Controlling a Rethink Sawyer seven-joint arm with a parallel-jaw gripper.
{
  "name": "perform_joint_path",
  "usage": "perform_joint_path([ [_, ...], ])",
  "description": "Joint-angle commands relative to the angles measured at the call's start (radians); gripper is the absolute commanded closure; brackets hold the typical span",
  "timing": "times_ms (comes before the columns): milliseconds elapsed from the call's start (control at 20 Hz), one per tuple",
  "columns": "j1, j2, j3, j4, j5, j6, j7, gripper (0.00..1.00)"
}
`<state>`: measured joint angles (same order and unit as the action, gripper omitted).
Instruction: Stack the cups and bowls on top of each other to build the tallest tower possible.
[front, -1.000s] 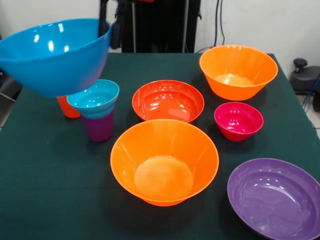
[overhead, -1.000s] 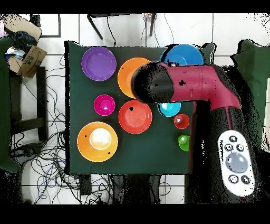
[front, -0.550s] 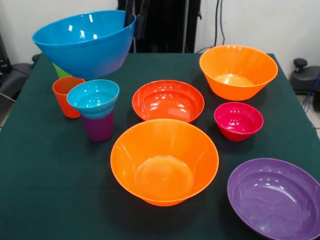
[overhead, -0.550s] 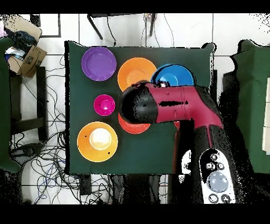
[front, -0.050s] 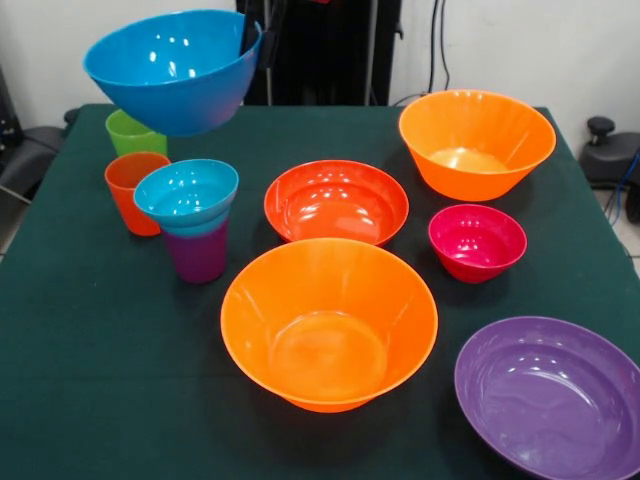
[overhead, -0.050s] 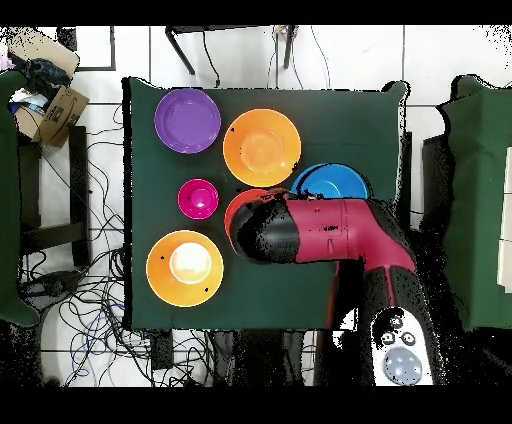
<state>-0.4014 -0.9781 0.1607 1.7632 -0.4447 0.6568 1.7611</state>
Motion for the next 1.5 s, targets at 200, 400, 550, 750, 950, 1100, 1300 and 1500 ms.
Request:
perform_joint_path([
  [200, 0.000, 0.041, -0.045, 0.094, 0.009, -0.096, 0.148, 1.00],
  [400, -0.003, 0.056, -0.027, 0.076, 0.042, -0.110, 0.142, 1.00],
  [550, 0.001, 0.059, -0.015, 0.067, 0.071, -0.097, 0.141, 1.00],
  [750, 0.021, 0.065, -0.013, 0.039, 0.098, -0.072, 0.143, 1.00],
  [950, 0.038, 0.083, -0.016, 0.009, 0.108, -0.080, 0.145, 1.00],
  [1100, 0.043, 0.101, -0.016, -0.013, 0.115, -0.088, 0.144, 1.00],
  [1300, 0.062, 0.125, -0.026, -0.055, 0.113, -0.086, 0.152, 1.00],
  [1500, 0.074, 0.148, -0.030, -0.104, 0.109, -0.062, 0.141, 1.00],
])
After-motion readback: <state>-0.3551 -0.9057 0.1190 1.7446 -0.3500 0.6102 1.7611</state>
